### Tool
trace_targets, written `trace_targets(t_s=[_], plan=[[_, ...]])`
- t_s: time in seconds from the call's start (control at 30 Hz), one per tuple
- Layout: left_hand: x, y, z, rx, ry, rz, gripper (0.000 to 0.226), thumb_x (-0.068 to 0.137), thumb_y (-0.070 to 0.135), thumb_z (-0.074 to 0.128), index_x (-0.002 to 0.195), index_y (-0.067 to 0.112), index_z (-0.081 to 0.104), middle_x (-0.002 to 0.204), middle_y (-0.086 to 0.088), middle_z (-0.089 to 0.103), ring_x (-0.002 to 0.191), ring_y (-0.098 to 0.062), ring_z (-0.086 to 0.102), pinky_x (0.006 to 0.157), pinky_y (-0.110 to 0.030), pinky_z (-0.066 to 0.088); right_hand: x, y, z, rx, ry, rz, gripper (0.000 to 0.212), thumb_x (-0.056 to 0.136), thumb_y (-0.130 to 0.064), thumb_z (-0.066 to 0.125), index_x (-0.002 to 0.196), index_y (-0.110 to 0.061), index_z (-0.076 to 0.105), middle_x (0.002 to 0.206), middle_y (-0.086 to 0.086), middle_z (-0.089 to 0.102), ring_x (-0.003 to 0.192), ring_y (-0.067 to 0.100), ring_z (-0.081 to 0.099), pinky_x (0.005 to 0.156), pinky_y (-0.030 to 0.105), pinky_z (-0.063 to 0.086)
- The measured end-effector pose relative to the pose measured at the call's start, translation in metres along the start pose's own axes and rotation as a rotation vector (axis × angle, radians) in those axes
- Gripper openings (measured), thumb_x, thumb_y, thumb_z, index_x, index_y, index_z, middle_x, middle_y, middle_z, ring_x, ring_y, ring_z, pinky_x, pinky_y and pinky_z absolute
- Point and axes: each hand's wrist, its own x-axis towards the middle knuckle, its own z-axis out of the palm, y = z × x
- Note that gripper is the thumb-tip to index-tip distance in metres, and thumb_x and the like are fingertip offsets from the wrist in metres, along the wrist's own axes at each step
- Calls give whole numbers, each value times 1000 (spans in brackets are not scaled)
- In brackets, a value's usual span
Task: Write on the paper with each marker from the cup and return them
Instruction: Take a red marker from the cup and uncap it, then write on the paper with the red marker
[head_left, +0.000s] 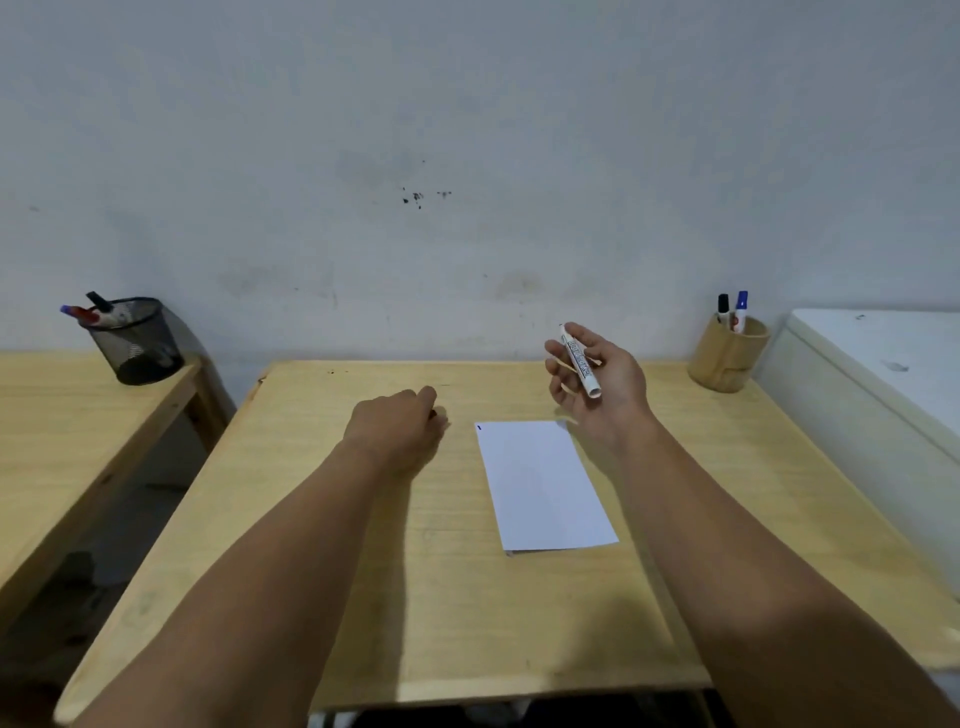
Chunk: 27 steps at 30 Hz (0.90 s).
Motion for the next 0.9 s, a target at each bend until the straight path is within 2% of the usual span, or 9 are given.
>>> trace_targets(t_s=[0.17, 0.27, 0.37, 0.47, 0.53, 0.6, 0.77, 0.83, 0.9], plan=[[-14, -5, -4, -148, 44, -68, 44, 98, 61, 45, 122, 24, 50, 117, 2, 62, 97, -27, 67, 71, -36, 43, -7, -1, -11, -27, -59, -28, 46, 98, 13, 43, 123, -15, 70, 116, 12, 82, 81, 23, 78, 65, 28, 55], [-33, 5, -9, -236, 237, 3, 50, 92, 65, 45, 122, 26, 56, 116, 7, 61, 100, -21, 64, 68, -35, 46, -16, 3, -12, -230, -60, -100, 25, 99, -6, 70, 119, -21, 70, 113, 10, 83, 84, 21, 79, 66, 28, 56], [-58, 31, -14, -276, 308, 164, 51, 89, 64, 44, 116, 27, 64, 116, 11, 63, 100, -17, 61, 72, -35, 49, -23, 16, -6, -472, -48, -202, 12, 99, -24, 75, 111, -20, 74, 105, 13, 84, 76, 20, 75, 65, 30, 54], [-82, 50, -10, -297, 199, 230, 58, 89, 65, 51, 130, 26, 64, 139, 9, 60, 123, -18, 57, 95, -39, 49, -28, 32, 2, -584, -32, -270, 22, 104, -36, 66, 100, -19, 78, 78, 7, 80, 61, 15, 69, 58, 25, 51], [-94, 54, -5, -275, 77, 216, 76, 87, 75, 49, 144, 26, 55, 157, 4, 48, 142, -20, 45, 111, -43, 41, -30, 42, 5, -601, -24, -270, 21, 104, -31, 62, 105, -20, 79, 77, 4, 80, 61, 16, 69, 57, 26, 51], [-99, 53, 1, -225, 8, 205, 87, 83, 83, 46, 150, 28, 47, 164, 3, 39, 150, -19, 35, 120, -45, 31, -29, 51, 6, -631, -42, -274, 18, 101, -27, 65, 106, -20, 80, 83, 4, 82, 66, 18, 70, 60, 30, 53], [-100, 46, 16, -175, -31, 189, 102, 78, 94, 34, 158, 32, 34, 168, 6, 29, 158, -16, 18, 127, -47, 15, -21, 71, 12, -665, -52, -284, 24, 97, -36, 73, 88, -16, 81, 71, 5, 71, 62, 19, 61, 54, 28, 45], [-99, 45, 17, -171, -27, 189, 103, 77, 95, 32, 159, 32, 33, 169, 6, 28, 158, -15, 17, 127, -47, 15, -13, 78, 14, -678, -60, -319, 17, 98, -27, 69, 91, -17, 81, 76, 8, 75, 65, 18, 66, 58, 31, 52], [-98, 45, 19, -176, -26, 193, 103, 77, 95, 31, 159, 33, 32, 169, 7, 26, 158, -15, 15, 128, -47, 14, -7, 83, 16, -711, -99, -354, 14, 100, -22, 68, 98, -15, 81, 88, 11, 80, 74, 15, 72, 71, 34, 61]])
